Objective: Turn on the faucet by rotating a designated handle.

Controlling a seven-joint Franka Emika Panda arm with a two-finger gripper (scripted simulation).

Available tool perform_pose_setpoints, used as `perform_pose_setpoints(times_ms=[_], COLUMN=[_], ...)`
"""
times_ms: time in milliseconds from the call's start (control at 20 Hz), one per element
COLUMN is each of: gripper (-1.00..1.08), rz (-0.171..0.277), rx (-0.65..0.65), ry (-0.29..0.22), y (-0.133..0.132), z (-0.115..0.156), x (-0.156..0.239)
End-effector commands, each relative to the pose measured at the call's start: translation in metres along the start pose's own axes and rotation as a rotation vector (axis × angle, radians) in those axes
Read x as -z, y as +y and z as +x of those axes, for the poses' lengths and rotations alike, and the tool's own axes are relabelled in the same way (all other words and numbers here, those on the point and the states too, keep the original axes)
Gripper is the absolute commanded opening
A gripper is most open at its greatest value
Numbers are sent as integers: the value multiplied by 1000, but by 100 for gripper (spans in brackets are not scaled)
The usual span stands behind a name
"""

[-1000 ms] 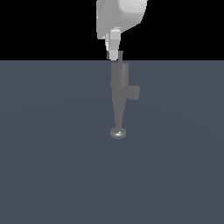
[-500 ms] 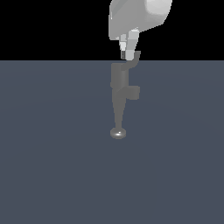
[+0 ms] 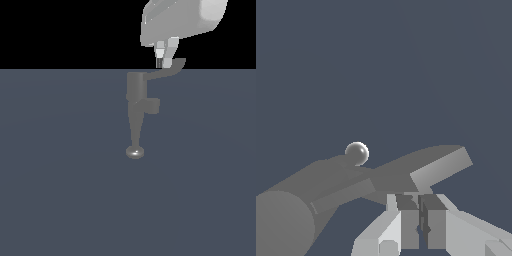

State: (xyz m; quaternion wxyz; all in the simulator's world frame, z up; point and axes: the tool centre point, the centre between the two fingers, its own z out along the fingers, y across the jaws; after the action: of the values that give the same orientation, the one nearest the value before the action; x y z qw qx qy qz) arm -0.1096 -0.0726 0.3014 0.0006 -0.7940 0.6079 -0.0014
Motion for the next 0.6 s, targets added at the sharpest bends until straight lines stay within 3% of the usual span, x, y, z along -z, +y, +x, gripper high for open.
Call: perform_pose_setpoints(times_ms=[0, 50, 550], gripper=[-100, -100, -100], rz=[-3, 0, -1], rx=[-32, -1, -11], ry=[-1, -1, -1], y=[7, 1, -20], z=[21, 3, 30], x=[-2, 0, -1])
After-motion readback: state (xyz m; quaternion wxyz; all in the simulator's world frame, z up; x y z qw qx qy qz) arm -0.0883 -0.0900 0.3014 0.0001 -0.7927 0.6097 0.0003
